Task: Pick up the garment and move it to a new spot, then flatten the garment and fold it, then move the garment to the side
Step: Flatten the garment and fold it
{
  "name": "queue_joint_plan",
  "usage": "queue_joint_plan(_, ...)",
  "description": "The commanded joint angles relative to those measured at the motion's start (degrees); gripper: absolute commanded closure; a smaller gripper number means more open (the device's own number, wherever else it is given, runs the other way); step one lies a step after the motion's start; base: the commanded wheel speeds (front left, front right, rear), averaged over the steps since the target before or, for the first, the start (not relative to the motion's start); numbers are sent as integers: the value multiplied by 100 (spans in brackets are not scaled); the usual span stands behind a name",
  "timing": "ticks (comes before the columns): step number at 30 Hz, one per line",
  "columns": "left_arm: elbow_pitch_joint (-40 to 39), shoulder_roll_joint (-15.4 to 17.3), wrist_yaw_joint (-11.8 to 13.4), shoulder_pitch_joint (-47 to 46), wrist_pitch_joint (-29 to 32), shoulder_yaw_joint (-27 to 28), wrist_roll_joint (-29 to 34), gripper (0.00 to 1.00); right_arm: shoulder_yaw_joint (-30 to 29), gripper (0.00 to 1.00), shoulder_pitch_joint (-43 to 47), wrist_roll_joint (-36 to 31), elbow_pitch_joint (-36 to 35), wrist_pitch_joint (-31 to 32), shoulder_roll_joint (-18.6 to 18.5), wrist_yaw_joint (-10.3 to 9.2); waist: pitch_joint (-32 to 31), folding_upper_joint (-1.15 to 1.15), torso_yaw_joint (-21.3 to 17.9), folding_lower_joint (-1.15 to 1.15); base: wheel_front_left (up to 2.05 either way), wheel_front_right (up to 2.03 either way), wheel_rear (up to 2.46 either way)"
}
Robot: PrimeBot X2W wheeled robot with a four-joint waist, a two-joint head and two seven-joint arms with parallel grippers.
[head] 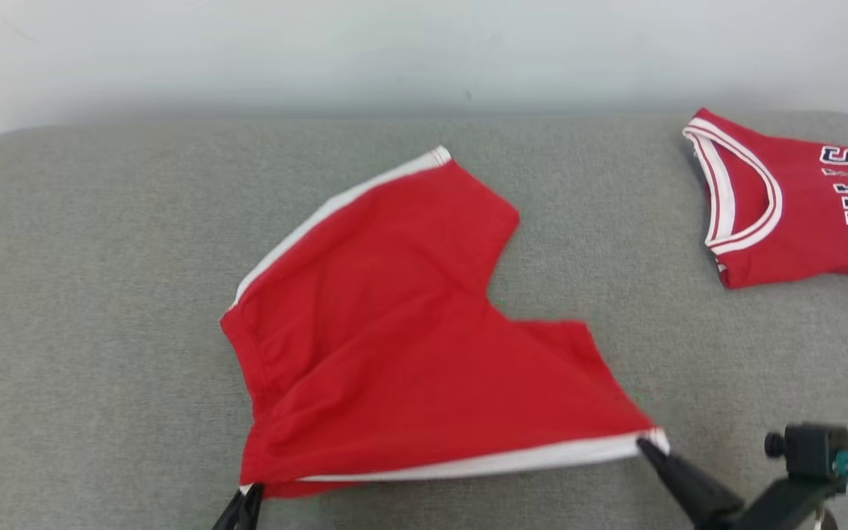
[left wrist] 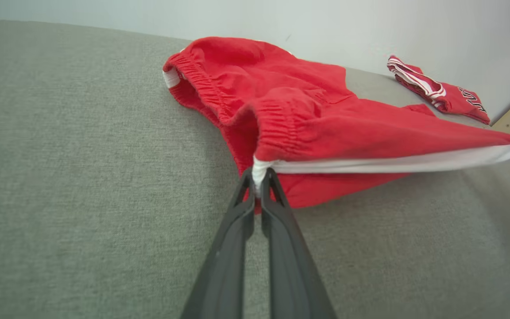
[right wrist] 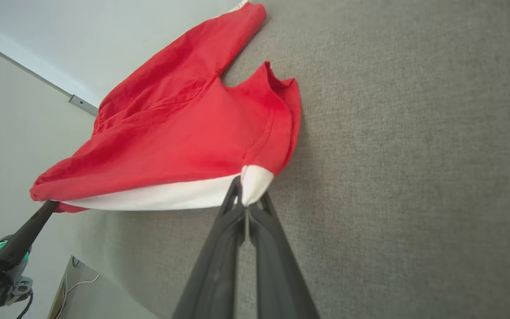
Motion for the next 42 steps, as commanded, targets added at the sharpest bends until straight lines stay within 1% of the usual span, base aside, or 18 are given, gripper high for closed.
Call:
queue_joint_plan(1,38,-19,-1,145,-22,89,68,100,-104,100,212,22,-74,116,-2,-3,-121,0,107,1,0,0,0)
queue_joint_plan(2,54,-64,-2,230,-22,127,57,100,-167,100,360,30,-112,235,4,-5,-143,0,130,1,0,0,0)
queue_joint_plan(7,178,-54,-43,462,-21,239,151,100,-419,100,759,-89,-315,641,109,-5,-167,0,183,1,0,0,0)
queue_joint_plan(12,256,-145,-117,524,-21,340,240,100,-811,100,1000,-349,-577,956,370,-5,-174,0,237,1,0,0,0)
queue_joint_plan(17,194,-246,-235,275,-21,340,485,100,-1133,100,846,-695,-859,904,749,-4,-204,0,266,1,0,0,0)
queue_joint_plan(20,168,-276,-321,48,-21,327,649,100,-1249,100,476,-961,-930,722,1011,-4,-189,0,277,1,0,0,0)
queue_joint_plan(22,191,-286,-403,-169,-21,362,731,100,-1249,100,165,-1192,-824,625,1100,-4,-147,0,283,1,0,0,0)
queue_joint_plan(23,221,-304,-460,-386,-21,417,772,100,-1231,100,-246,-1351,-652,544,1224,-4,-85,0,290,1,0,0,0)
queue_joint_plan(24,251,-295,-494,-515,-21,453,798,100,-1217,100,-498,-1499,-531,512,1232,-4,-53,0,302,1,0,0,0)
queue_joint_plan(27,373,-326,-567,-878,-21,603,767,100,-1127,100,-1165,-1572,-126,437,1442,-4,44,0,346,1,0,0,0)
queue_joint_plan(29,505,-339,-620,-1127,-21,668,760,100,-1069,100,-1652,-1656,202,413,1484,-3,137,0,387,1,0,0,0)
queue_joint_plan(31,625,-354,-691,-1402,-21,747,758,100,-974,100,-2110,-1625,578,409,1625,-3,240,0,423,1,0,0,0)
queue_joint_plan(37,1054,-403,-844,-2137,-21,891,729,100,-698,100,-3487,-1608,1727,321,1857,-3,619,0,552,1,0,0,0)
queue_joint_plan(42,1447,-532,-947,-2736,-20,917,727,100,-355,100,-4469,-1605,2696,216,2051,-3,981,0,658,1,0,0,0)
